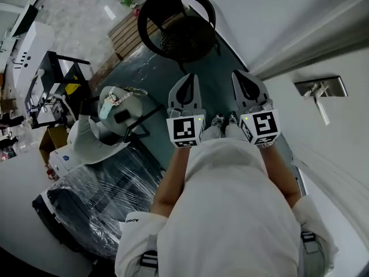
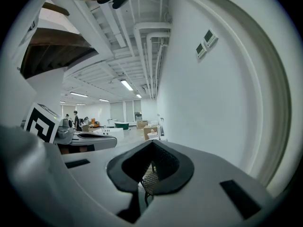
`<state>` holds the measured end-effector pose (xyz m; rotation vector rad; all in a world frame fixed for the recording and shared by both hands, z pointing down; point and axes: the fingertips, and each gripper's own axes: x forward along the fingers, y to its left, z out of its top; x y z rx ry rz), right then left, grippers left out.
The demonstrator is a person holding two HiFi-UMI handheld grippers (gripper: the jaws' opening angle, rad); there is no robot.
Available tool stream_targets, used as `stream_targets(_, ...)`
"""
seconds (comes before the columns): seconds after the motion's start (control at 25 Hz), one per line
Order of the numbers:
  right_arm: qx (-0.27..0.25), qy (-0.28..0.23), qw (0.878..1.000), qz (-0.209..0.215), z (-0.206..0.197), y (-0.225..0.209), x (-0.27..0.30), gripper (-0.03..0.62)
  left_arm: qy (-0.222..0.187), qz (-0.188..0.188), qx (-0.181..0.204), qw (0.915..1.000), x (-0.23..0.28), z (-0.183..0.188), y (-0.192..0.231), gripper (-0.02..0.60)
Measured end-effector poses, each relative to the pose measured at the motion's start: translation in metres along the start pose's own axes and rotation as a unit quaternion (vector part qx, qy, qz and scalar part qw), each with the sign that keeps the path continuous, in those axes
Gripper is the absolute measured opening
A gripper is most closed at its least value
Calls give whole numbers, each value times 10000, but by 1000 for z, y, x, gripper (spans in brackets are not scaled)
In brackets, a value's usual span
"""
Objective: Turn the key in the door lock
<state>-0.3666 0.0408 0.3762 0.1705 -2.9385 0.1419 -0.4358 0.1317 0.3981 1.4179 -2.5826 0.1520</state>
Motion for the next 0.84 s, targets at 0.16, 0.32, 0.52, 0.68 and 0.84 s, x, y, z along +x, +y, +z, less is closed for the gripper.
stream_targets(0.16,33,41,9997,244,-2,-8,0,-8,-49,379,147,9992,-4,8,-7,8)
stream_targets(0.32,60,8,9992,384,-3,-21,-1,-8,7,544,237,9982,-2,9,-18,8)
stream_targets(0.52,161,4,9988,461,-10,-35,-4,-8,315,842,380,9952,-7,-2,-28,8)
stream_targets(0.68,85,55,9982,587,-15,-42,-1,-8,489,1067,310,9926,-6,-15,-25,8)
stream_targets(0.84,-81,-29,9969,786,-5,-46,12,-8,307,1203,423,9914,-5,-8,-22,8)
